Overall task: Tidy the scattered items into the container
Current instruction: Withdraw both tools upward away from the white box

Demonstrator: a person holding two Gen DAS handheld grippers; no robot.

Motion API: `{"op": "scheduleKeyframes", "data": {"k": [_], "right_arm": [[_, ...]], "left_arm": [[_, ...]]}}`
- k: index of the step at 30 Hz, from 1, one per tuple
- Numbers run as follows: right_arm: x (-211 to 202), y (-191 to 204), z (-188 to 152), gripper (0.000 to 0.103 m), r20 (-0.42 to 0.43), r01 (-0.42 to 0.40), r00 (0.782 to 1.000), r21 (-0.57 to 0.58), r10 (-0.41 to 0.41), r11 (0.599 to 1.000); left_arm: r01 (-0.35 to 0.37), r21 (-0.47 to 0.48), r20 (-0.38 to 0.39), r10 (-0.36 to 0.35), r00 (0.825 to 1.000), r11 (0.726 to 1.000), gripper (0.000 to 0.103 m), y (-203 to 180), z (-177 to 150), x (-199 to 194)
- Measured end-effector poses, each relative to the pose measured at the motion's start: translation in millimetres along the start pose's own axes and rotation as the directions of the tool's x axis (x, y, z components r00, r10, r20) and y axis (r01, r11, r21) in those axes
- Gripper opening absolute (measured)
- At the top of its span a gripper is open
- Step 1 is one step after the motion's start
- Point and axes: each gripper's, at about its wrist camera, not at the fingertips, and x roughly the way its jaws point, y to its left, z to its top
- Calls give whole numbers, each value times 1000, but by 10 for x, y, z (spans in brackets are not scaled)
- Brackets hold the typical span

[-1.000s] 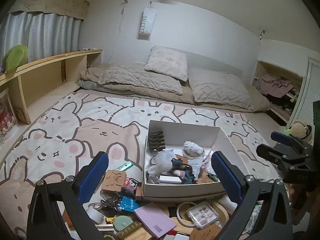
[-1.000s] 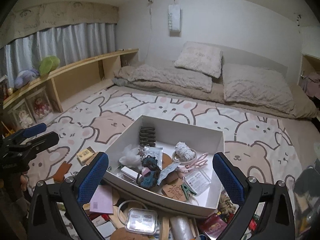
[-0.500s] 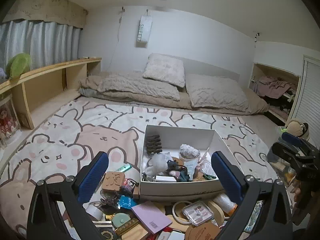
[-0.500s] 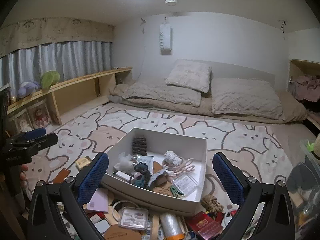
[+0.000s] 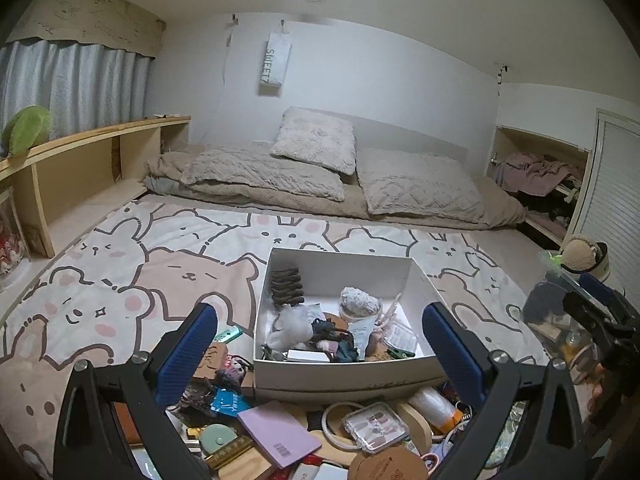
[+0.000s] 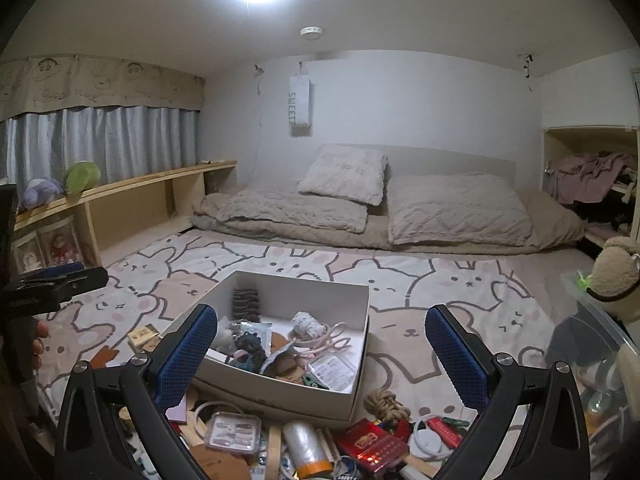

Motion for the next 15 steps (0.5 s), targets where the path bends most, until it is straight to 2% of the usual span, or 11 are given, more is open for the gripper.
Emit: {"op": "scheduleKeyframes", "data": {"k": [5, 15], "right_arm": [[-33, -110, -86, 103, 7, 19, 1000, 5, -19, 1000], [-22, -397, -229, 103, 0, 34, 999, 78, -34, 996]], "left_arm": [[26, -11, 10, -26, 1000, 1000, 103, -84, -25, 75], [28, -13, 5, -28, 1000, 1000, 103, -107, -89, 147]]}}
